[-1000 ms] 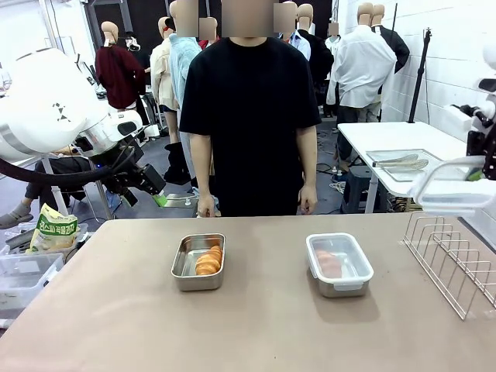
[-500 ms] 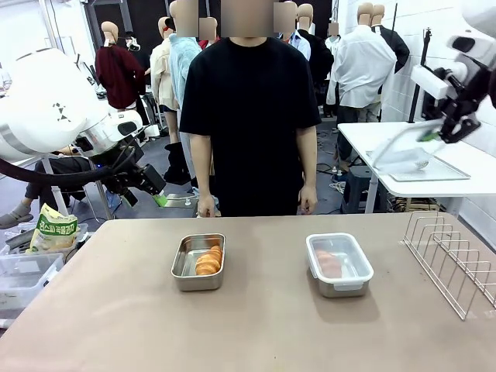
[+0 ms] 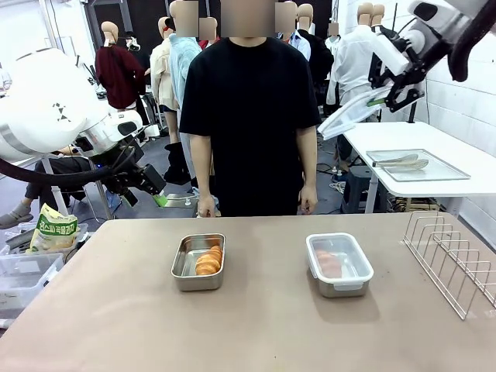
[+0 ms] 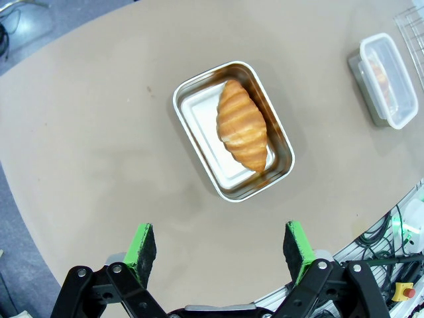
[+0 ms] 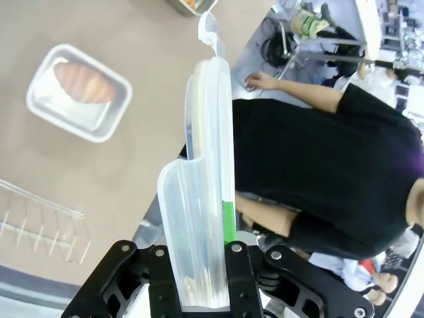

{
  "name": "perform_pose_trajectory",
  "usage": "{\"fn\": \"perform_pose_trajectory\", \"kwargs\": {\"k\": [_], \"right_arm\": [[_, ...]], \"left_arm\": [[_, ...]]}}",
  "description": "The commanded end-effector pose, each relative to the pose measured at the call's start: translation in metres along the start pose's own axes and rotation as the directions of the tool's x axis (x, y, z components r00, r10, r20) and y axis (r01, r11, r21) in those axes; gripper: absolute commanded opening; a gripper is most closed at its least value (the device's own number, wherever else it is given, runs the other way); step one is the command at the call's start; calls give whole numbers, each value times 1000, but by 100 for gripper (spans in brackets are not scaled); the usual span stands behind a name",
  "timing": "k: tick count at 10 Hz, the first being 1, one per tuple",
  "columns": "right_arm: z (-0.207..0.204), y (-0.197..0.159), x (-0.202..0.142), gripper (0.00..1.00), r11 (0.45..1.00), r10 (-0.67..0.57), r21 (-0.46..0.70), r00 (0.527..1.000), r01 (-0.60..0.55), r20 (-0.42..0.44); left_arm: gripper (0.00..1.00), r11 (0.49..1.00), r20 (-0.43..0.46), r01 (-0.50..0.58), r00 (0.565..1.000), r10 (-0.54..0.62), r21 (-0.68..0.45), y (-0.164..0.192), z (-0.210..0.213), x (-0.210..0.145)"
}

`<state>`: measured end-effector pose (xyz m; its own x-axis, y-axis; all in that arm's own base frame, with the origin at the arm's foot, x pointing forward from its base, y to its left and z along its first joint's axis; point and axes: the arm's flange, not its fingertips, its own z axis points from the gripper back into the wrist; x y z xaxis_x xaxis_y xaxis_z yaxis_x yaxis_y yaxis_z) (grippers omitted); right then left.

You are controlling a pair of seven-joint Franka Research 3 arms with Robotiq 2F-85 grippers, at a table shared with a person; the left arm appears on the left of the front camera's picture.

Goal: Place the bread in airtight containers.
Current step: Pick up one Airtight Container lid and hand it to the human.

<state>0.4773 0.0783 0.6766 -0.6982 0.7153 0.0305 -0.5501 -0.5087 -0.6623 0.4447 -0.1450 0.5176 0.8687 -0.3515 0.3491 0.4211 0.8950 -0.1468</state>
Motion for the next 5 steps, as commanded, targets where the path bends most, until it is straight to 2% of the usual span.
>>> {"fn": "perform_pose_trajectory", "kwargs": {"k": [1,3,5], "right_arm": [[-18,-7,-10,0,997,41,-64,998,-37,55],[-28,-7,-5,0,996,43,-77,996,-37,84],[-27,-4,-3,0,999,24,-41,998,-22,60]], "left_arm": [[100,1000,3,-1,1000,1,2,1,1,1],[100,1000,3,-1,1000,1,2,1,1,1],[100,1000,3,-1,1000,1,2,1,1,1]]}}
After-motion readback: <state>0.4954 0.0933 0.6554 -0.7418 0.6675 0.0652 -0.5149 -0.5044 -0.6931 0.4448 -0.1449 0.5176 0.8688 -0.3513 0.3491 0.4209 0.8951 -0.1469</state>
